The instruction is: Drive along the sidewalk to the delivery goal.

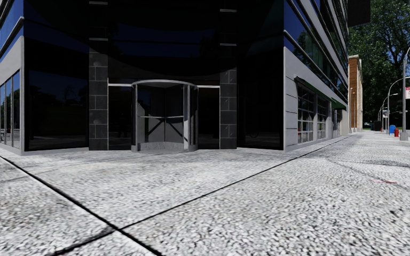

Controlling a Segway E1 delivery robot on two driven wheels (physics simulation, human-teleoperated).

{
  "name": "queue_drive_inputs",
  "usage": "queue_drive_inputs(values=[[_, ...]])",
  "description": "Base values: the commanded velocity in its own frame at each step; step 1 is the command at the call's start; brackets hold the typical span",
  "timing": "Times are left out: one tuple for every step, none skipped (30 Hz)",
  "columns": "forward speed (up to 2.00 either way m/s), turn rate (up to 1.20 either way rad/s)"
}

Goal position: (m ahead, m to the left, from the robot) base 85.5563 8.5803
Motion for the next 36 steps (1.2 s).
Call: queue_drive_inputs(values=[[0.00,0.00],[0.00,0.00],[0.00,0.00],[0.00,0.00],[0.00,0.00],[0.00,0.00],[0.00,0.00],[0.00,0.00],[0.00,0.00],[0.00,0.00],[0.00,0.00],[0.00,0.00],[0.00,0.00],[0.00,0.00],[0.00,0.00],[0.00,0.00],[0.00,0.00],[0.00,0.00],[0.00,0.00],[0.00,0.00],[0.00,0.00],[0.00,0.00],[0.00,0.00],[0.00,0.00],[0.00,0.00],[0.00,0.00],[0.00,0.00],[0.00,0.00],[0.00,0.00],[0.00,0.00],[0.00,0.05],[0.00,0.10],[0.00,0.13],[0.00,0.20],[0.00,0.27],[0.00,0.29]])
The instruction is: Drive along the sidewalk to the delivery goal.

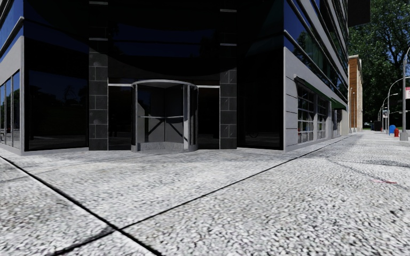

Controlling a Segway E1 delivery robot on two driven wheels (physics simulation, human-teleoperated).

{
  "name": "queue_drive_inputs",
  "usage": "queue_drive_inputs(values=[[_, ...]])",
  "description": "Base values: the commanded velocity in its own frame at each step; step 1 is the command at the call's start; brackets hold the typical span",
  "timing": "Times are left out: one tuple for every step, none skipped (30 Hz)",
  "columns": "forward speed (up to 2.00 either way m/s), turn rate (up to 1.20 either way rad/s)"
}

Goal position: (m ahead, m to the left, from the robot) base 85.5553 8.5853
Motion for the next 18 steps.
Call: queue_drive_inputs(values=[[0.00,0.29],[0.00,0.29],[0.00,0.29],[0.00,0.29],[0.00,0.29],[0.00,0.29],[0.00,0.29],[0.00,0.29],[0.00,0.29],[0.00,0.29],[0.00,0.29],[0.00,0.30],[0.00,0.30],[0.00,0.42],[0.00,0.48],[0.00,0.49],[0.00,0.49],[0.00,0.49]])
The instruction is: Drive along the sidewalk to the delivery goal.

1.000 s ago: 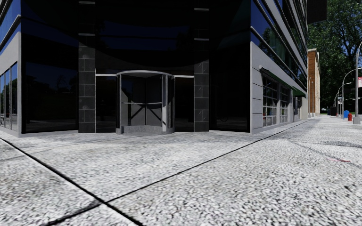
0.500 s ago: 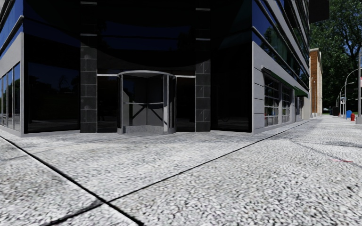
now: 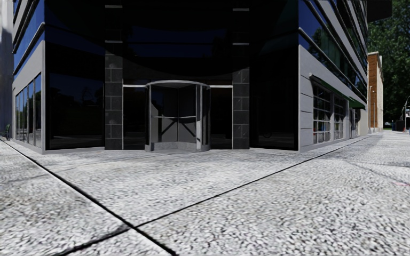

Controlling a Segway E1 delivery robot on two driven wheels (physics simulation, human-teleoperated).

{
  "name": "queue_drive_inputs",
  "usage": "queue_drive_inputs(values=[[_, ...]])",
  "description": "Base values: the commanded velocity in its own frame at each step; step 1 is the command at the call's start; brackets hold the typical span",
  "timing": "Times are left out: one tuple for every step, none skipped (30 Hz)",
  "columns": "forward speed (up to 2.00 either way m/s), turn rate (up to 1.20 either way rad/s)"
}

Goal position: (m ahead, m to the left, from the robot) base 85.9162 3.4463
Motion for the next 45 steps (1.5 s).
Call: queue_drive_inputs(values=[[0.00,0.50],[0.00,0.50],[0.00,0.50],[0.00,0.50],[0.00,0.50],[0.00,0.50],[0.00,0.50],[0.00,0.50],[0.00,0.50],[0.00,0.51],[0.00,0.52],[0.00,0.56],[0.00,0.57],[0.00,0.57],[0.00,0.59],[0.00,0.66],[0.00,0.67],[0.00,0.67],[0.00,0.67],[0.00,0.67],[0.00,0.67],[0.00,0.67],[0.00,0.67],[0.00,0.66],[0.00,0.63],[0.00,0.62],[0.03,0.62],[0.26,0.62],[0.26,0.62],[0.62,0.61],[0.62,0.61],[0.71,0.58],[0.74,0.55],[0.74,0.55],[0.71,0.55],[0.70,0.55],[0.69,0.55],[0.69,0.55],[0.71,0.54],[0.72,0.54],[0.73,0.54],[0.74,0.52],[0.75,0.46],[0.76,0.40],[0.76,0.37]])
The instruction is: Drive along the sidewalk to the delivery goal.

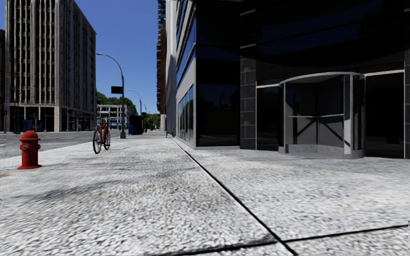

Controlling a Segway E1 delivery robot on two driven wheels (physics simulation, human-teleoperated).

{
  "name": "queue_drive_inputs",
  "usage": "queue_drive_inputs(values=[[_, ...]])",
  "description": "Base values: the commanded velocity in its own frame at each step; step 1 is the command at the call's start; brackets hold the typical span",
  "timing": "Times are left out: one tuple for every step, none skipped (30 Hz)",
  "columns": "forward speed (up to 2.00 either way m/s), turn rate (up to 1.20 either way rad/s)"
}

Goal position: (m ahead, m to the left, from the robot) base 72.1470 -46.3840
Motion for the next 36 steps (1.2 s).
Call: queue_drive_inputs(values=[[0.76,0.31],[0.78,0.24],[0.81,0.15],[0.85,0.10],[0.86,0.07],[0.88,0.06],[0.89,0.06],[0.90,0.04],[0.94,0.03],[1.04,0.01],[1.04,0.01],[1.09,0.00],[1.09,0.00],[1.11,0.00],[1.22,0.00],[1.22,0.00],[1.33,0.00],[1.43,0.03],[1.47,0.06],[1.49,0.09],[1.54,0.12],[1.59,0.14],[1.65,0.15],[1.71,0.15],[1.77,0.15],[1.83,0.15],[2.00,0.15],[2.00,0.15],[2.00,0.15],[2.00,0.15],[2.00,0.15],[2.00,0.15],[2.00,0.15],[2.00,0.15],[2.00,0.15],[2.00,0.15]])
